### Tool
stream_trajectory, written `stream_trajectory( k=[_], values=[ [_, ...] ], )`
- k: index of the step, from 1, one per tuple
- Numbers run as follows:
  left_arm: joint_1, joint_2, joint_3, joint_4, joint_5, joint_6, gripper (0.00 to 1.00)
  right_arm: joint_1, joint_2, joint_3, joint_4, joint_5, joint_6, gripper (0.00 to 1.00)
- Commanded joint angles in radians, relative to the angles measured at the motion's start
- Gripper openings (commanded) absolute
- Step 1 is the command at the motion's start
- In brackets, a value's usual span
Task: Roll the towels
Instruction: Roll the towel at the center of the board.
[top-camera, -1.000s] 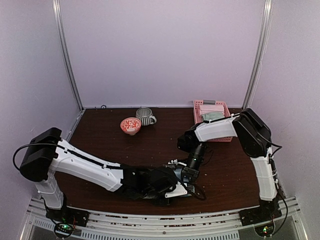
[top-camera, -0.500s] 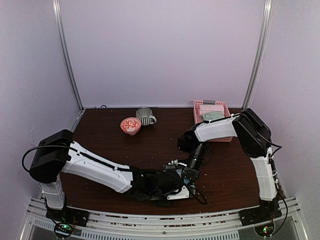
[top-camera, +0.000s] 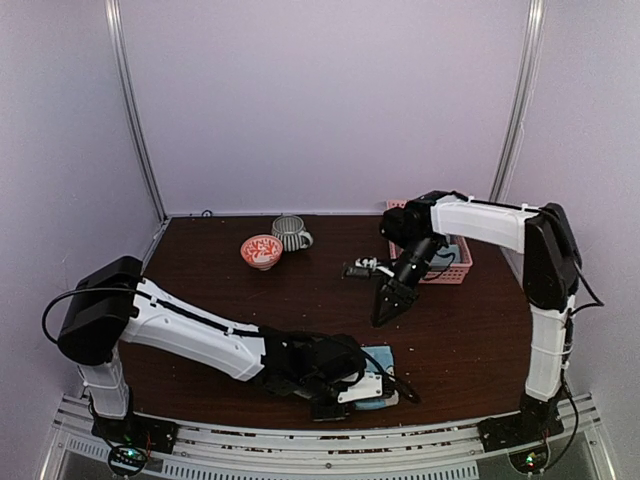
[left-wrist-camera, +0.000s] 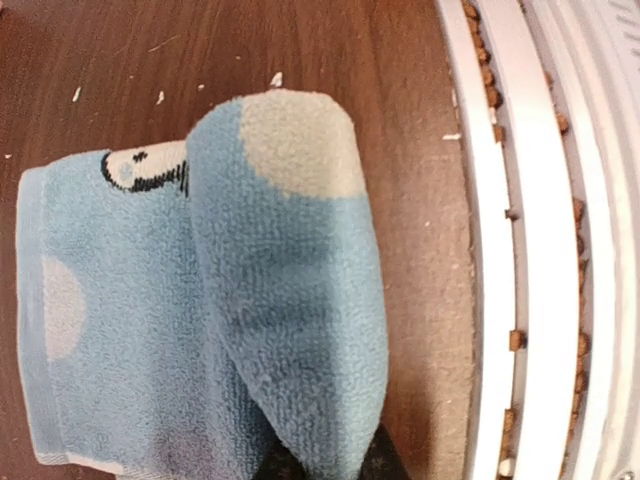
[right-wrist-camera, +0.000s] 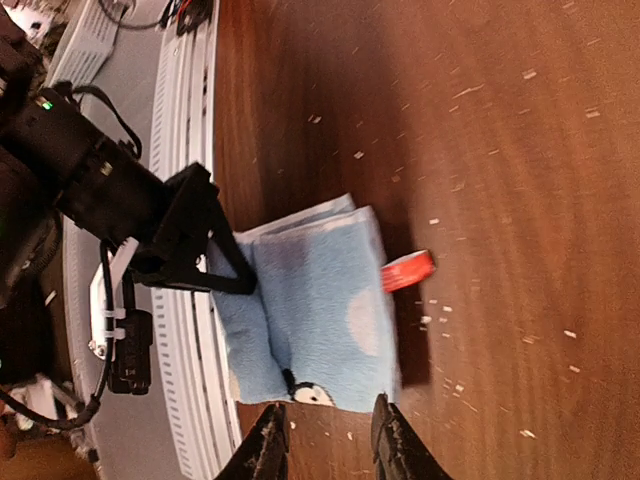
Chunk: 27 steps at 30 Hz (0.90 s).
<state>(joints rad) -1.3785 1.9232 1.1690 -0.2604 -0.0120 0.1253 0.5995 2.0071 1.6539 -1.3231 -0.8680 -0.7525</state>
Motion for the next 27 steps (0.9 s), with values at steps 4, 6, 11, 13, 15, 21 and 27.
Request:
stream_trajectory(
  k=[4, 6, 11, 13, 15, 21, 27],
  values=[
    [0.136, 0.100, 0.057, -0.041, 0.496, -0.197, 0.04, -0.076, -0.349, -0.082, 0.221, 0.117, 0.186, 0.29],
    [0.179, 0.125, 0.078, -0.036, 0.606, -0.233, 0.04, -0.079, -0.453, -0.119, 0.316, 0.146, 0.250, 0.29],
    [0.254, 0.219, 0.113, -0.041, 0.814, -0.320, 0.04, -0.083, -0.713, -0.224, 0.470, 0.168, 0.278, 0.31],
    [0.272, 0.261, 0.121, -0.049, 0.858, -0.347, 0.04, -0.080, -0.783, -0.257, 0.426, 0.077, 0.181, 0.34],
    [0.286, 0.295, 0.128, -0.058, 0.909, -0.358, 0.04, -0.033, -0.828, -0.306, 0.388, 0.043, 0.112, 0.35],
    [0.311, 0.344, 0.163, -0.085, 0.965, -0.375, 0.04, 0.312, -0.826, -0.512, 0.368, 0.358, 0.044, 0.37],
    [0.320, 0.355, 0.175, -0.114, 0.951, -0.375, 0.06, 0.514, -0.801, -0.719, 0.591, 0.645, 0.072, 0.49]
  ],
)
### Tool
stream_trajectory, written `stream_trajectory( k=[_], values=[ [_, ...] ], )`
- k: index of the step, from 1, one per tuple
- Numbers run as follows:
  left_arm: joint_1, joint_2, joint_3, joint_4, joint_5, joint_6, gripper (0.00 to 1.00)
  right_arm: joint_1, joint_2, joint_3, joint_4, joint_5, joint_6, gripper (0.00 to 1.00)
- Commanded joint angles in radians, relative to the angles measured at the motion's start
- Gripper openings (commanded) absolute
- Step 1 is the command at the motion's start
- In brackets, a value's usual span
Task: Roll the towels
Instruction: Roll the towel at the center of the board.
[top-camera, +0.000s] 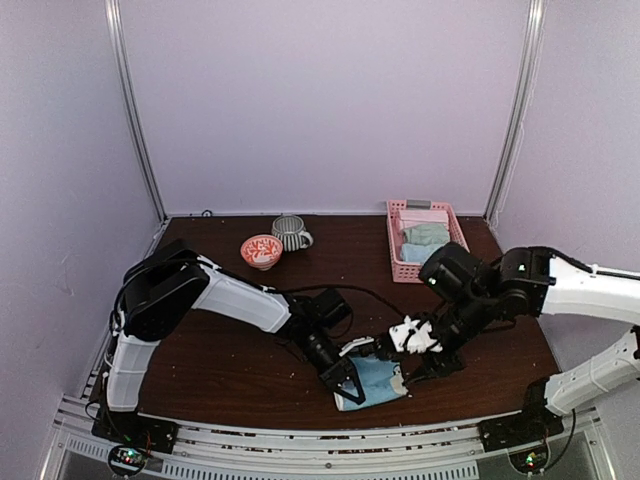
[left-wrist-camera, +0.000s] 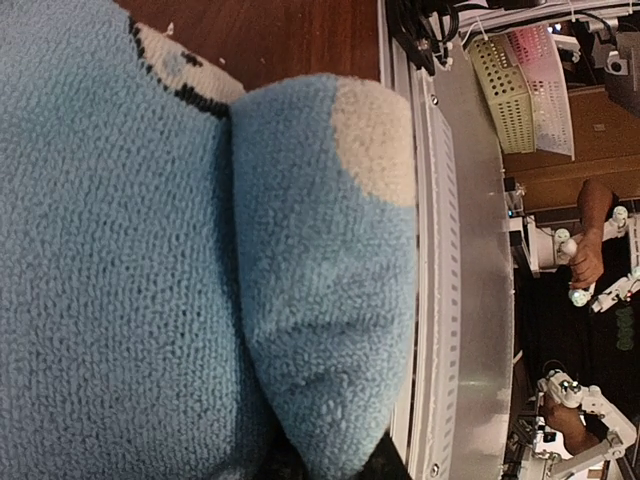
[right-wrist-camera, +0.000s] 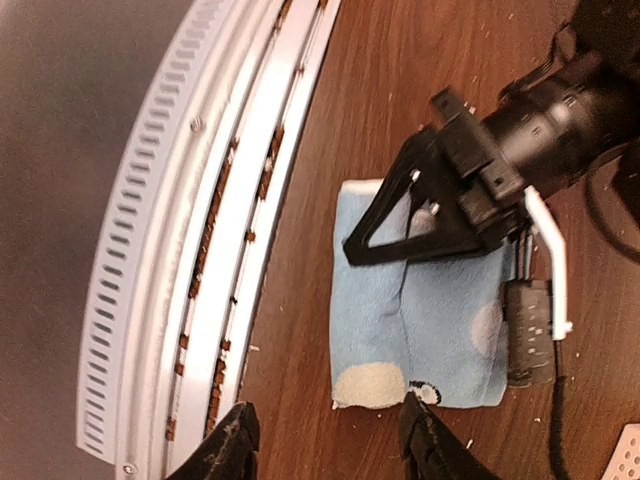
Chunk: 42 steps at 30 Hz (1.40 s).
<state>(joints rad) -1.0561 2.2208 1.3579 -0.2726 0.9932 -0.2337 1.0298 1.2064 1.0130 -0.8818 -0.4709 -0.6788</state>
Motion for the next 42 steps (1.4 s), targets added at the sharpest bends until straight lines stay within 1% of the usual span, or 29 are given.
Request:
stream_trajectory(
  k=[1, 4, 9, 13, 15, 17, 19, 21, 23, 25, 30, 32, 34, 38, 40, 42],
  values=[
    [-0.002, 0.057, -0.015, -0.102, -0.058, -0.018, 0.06, 0.109, 0.025, -0.099, 0.186, 0.290, 0.010, 0.50],
    [-0.001, 0.056, -0.018, -0.102, -0.066, -0.026, 0.06, 0.165, 0.106, -0.140, 0.268, 0.370, 0.037, 0.52],
    [0.000, 0.048, -0.028, -0.096, -0.081, -0.034, 0.07, 0.201, 0.216, -0.165, 0.329, 0.381, 0.057, 0.54],
    [0.003, 0.037, -0.039, -0.078, -0.094, -0.048, 0.08, 0.212, 0.270, -0.189, 0.377, 0.427, 0.087, 0.53],
    [0.008, 0.025, -0.042, -0.071, -0.119, -0.053, 0.12, 0.214, 0.291, -0.198, 0.385, 0.433, 0.096, 0.50],
    [0.017, -0.004, -0.062, -0.041, -0.147, -0.065, 0.20, 0.214, 0.303, -0.220, 0.401, 0.438, 0.101, 0.44],
    [0.027, -0.047, -0.084, -0.010, -0.184, -0.074, 0.27, 0.213, 0.316, -0.239, 0.410, 0.438, 0.103, 0.32],
    [0.036, -0.111, -0.118, 0.018, -0.268, -0.077, 0.33, 0.210, 0.329, -0.245, 0.405, 0.419, 0.105, 0.21],
    [0.046, -0.185, -0.161, 0.064, -0.322, -0.076, 0.37, 0.198, 0.336, -0.234, 0.379, 0.366, 0.106, 0.16],
    [0.055, -0.257, -0.197, 0.084, -0.401, -0.081, 0.40, 0.169, 0.330, -0.216, 0.347, 0.293, 0.100, 0.13],
    [0.054, -0.476, -0.340, 0.205, -0.582, -0.104, 0.41, 0.039, 0.357, -0.141, 0.234, 0.098, 0.061, 0.12],
    [0.053, -0.570, -0.411, 0.269, -0.673, -0.109, 0.41, -0.028, 0.391, -0.094, 0.181, 0.015, 0.040, 0.12],
    [0.051, -0.659, -0.469, 0.298, -0.785, -0.095, 0.42, -0.093, 0.447, -0.047, 0.125, -0.066, 0.011, 0.13],
    [0.025, -0.794, -0.518, 0.276, -0.974, 0.041, 0.45, -0.210, 0.607, 0.070, -0.024, -0.187, -0.062, 0.12],
    [-0.037, -0.826, -0.530, 0.276, -1.044, 0.125, 0.48, -0.262, 0.700, 0.149, -0.097, -0.248, -0.084, 0.12],
    [-0.093, -0.812, -0.497, 0.238, -1.083, 0.204, 0.49, -0.312, 0.779, 0.204, -0.171, -0.325, -0.133, 0.12]
  ],
)
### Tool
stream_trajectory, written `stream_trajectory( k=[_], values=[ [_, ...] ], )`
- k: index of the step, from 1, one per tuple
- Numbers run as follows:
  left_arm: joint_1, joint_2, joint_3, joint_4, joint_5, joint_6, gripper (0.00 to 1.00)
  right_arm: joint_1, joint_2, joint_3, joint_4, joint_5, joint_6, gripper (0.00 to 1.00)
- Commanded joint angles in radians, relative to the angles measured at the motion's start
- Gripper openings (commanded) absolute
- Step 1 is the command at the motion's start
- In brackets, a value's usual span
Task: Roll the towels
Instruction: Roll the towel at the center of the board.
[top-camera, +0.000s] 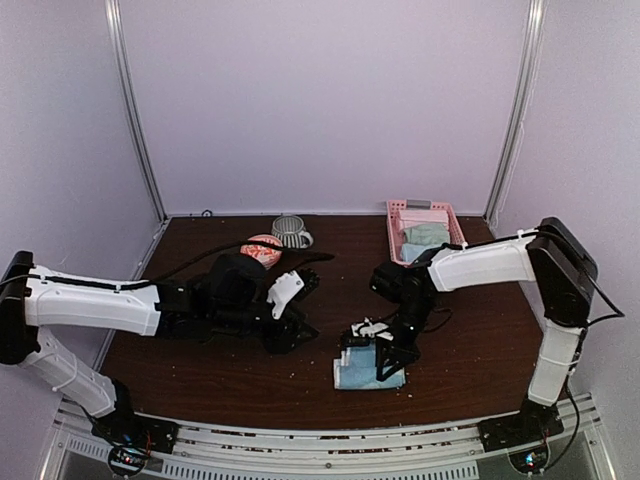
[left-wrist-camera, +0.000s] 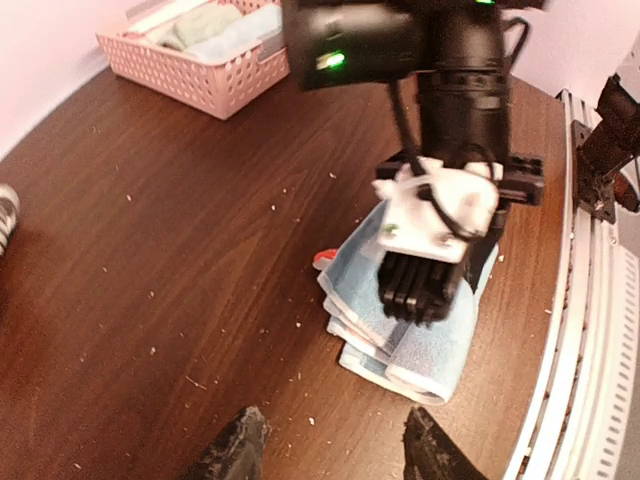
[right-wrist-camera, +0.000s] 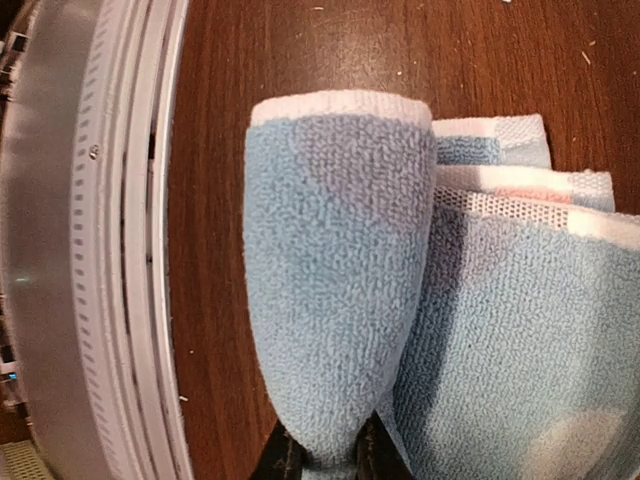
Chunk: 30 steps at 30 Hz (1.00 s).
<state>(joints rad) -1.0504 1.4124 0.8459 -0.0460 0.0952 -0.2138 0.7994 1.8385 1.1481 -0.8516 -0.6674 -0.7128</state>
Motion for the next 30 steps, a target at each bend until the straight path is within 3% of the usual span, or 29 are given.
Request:
stream_trajectory(
  k=[1, 8, 20, 27, 30],
  values=[
    [-0.126, 0.020, 0.042, -0.020, -0.202, 0.220, 0.49, -0.098, 0.179, 0.097, -0.238, -0.153, -0.117, 0.12],
    [-0.257, 0.297, 0.260, -0.208, -0.247, 0.443, 0.50, -0.133, 0.263, 0.161, -0.318, -0.190, -0.166, 0.12],
    [-0.266, 0.558, 0.452, -0.200, -0.247, 0.558, 0.53, -0.132, 0.243, 0.170, -0.318, -0.169, -0.158, 0.13],
    [-0.266, 0.594, 0.475, -0.219, -0.180, 0.536, 0.38, -0.126, 0.209, 0.197, -0.310, -0.187, -0.135, 0.16],
    [-0.266, 0.596, 0.472, -0.219, -0.169, 0.522, 0.30, -0.127, 0.167, 0.219, -0.373, -0.202, -0.180, 0.29]
  ],
)
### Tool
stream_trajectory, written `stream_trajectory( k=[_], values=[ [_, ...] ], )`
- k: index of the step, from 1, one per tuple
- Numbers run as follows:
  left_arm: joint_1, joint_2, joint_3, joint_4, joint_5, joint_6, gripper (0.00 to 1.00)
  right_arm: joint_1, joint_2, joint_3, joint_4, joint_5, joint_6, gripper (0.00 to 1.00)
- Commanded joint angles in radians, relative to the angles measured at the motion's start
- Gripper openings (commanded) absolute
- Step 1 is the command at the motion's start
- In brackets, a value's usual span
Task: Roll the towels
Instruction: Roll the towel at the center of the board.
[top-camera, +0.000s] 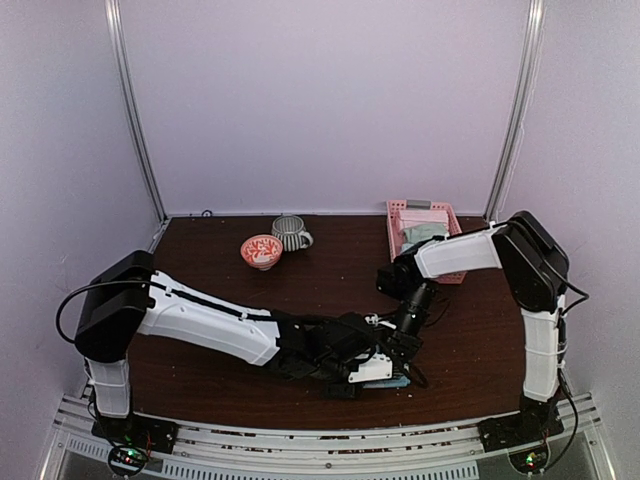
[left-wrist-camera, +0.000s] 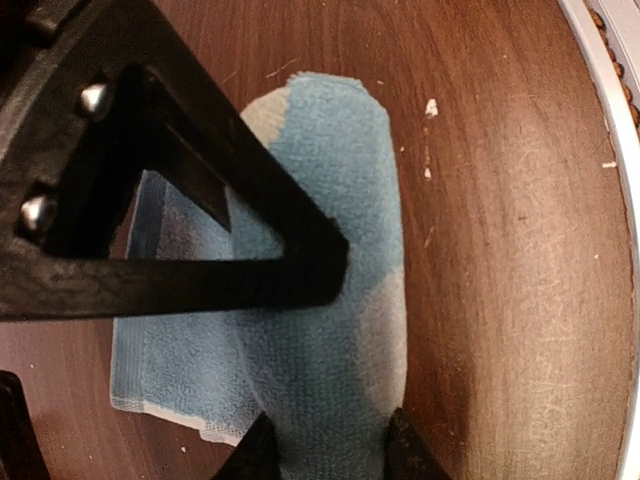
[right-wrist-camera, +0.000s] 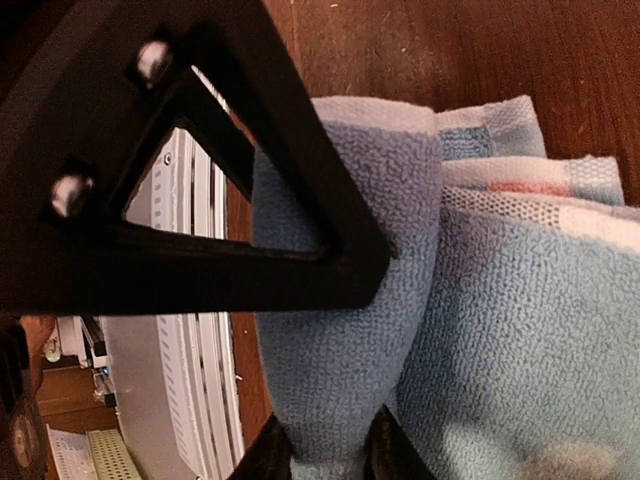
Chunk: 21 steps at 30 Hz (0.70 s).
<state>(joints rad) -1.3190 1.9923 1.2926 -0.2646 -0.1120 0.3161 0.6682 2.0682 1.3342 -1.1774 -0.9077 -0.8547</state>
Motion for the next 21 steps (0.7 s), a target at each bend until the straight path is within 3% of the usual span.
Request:
stream_trajectory(
  k=[1, 7, 10, 14, 21],
  values=[
    [0.003, 0.016, 0.024, -0.002, 0.040, -0.013, 0.27, 0.002, -0.079, 0.035, -0.069, 0.036, -0.051, 0.33],
    [0.001, 0.003, 0.009, 0.001, 0.029, -0.048, 0.18, -0.050, -0.210, 0.017, -0.084, 0.069, -0.001, 0.40],
    [-0.004, -0.005, 0.004, 0.006, 0.027, -0.056, 0.17, -0.085, -0.264, -0.026, 0.053, 0.160, 0.165, 0.41],
    [-0.015, -0.007, -0.003, 0.021, 0.018, -0.052, 0.17, -0.079, -0.305, -0.122, 0.274, 0.416, 0.333, 0.38],
    [-0.027, -0.006, 0.010, 0.024, -0.002, -0.039, 0.16, -0.028, -0.244, -0.107, 0.283, 0.432, 0.321, 0.41]
  ],
)
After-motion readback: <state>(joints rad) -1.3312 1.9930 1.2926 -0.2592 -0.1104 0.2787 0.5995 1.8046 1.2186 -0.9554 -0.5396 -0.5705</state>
